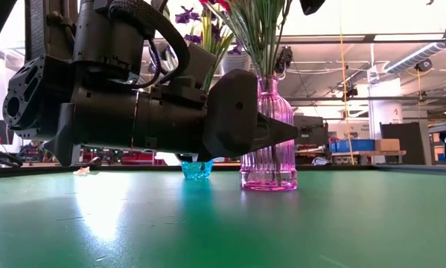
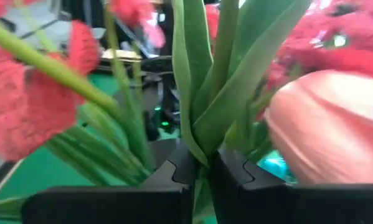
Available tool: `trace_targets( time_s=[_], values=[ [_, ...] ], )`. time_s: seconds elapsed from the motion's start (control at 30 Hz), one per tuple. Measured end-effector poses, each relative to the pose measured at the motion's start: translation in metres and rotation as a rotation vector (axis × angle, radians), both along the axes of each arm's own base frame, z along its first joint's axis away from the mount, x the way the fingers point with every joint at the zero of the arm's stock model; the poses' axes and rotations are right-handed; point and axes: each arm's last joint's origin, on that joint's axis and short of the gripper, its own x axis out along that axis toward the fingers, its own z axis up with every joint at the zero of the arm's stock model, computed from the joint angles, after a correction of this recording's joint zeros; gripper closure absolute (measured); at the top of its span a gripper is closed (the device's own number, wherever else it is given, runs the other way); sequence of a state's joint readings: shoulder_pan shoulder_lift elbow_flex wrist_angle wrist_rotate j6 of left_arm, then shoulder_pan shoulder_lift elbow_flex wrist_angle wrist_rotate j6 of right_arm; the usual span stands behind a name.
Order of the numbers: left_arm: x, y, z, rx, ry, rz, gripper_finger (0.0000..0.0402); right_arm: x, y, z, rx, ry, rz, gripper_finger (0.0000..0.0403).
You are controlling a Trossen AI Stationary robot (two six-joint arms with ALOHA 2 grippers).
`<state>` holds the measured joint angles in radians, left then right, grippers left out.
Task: Sort flowers into vase by color
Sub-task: Put the pink tulip into the purple vase
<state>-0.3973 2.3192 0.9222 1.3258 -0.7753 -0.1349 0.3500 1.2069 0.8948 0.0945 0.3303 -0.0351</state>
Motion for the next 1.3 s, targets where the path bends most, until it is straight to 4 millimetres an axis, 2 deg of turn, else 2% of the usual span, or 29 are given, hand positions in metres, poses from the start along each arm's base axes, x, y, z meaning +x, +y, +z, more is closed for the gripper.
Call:
trace_targets(
  time_s=[0.27,0.73,0.97,1.1,1.3],
  values=[
    [0.0,0.0,0.0,-0.007,-0.001,0.001,0.0134,-0.004,-0.002,0.004,-0.007,-0.006,-0.034,0.0381],
    [0.0,0.0,-0.001,-0.005,0.004,0.001,0.0134,0.01,0.003,-0.02,-0.019,0.088,-0.034,0.0381],
    [0.0,0.0,-0.001,-0.006,0.004,0.001,0.0134,0.007,0.002,-0.013,-0.002,0.05,-0.032,0.0376],
    [0.0,0.0,-0.001,-0.004,0.006,0.001,0.0134,0.005,0.002,-0.008,0.03,0.034,-0.014,0.0345],
    [0.0,0.0,-0.001,-0.004,0.008,0.001,0.0134,0.004,0.002,-0.008,0.056,0.038,-0.021,0.0267]
  ],
)
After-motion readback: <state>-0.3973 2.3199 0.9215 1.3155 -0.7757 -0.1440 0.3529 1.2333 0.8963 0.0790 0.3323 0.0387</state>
